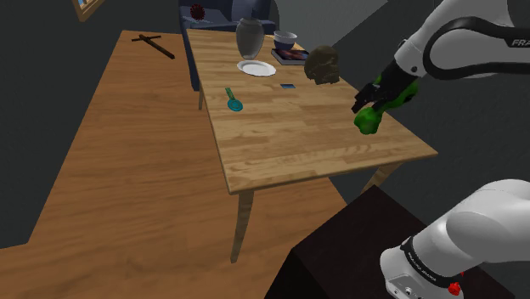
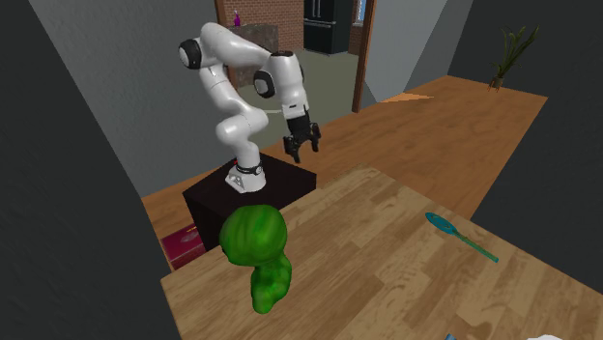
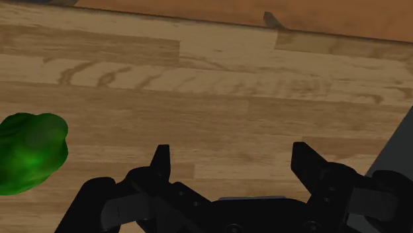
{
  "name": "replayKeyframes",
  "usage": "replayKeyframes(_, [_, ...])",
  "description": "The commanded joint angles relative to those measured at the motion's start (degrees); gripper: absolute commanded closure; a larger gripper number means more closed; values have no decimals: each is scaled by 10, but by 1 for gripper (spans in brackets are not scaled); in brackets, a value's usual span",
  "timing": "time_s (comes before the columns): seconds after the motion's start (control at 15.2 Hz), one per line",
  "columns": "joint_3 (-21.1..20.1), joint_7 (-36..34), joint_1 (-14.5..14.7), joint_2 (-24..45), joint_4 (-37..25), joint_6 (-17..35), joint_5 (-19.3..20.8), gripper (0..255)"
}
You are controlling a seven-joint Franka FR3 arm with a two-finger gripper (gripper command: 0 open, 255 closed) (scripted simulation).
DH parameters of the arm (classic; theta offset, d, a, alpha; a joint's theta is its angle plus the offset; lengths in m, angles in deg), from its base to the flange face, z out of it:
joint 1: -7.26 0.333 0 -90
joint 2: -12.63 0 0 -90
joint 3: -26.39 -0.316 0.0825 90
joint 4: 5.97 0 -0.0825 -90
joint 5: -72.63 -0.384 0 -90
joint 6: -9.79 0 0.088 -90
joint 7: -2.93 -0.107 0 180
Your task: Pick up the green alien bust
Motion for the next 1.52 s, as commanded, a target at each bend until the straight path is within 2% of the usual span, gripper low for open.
replayKeyframes(0.0, [4,-16,-21,13,23,70,9,0])
replayKeyframes(0.59, [11,-95,-126,135,73,377,42,0])
replayKeyframes(0.92, [-10,-151,-208,234,70,547,58,0])
replayKeyframes(1.06, [-37,-177,-259,276,63,611,62,0])
replayKeyframes(1.19, [-91,-196,-333,319,53,673,56,0])
replayKeyframes(1.32, [-165,-187,-418,361,40,731,15,0])
replayKeyframes(1.39, [-195,-171,-450,382,33,758,-17,0])
replayKeyframes(1.45, [-213,-154,-470,405,24,785,-49,0])
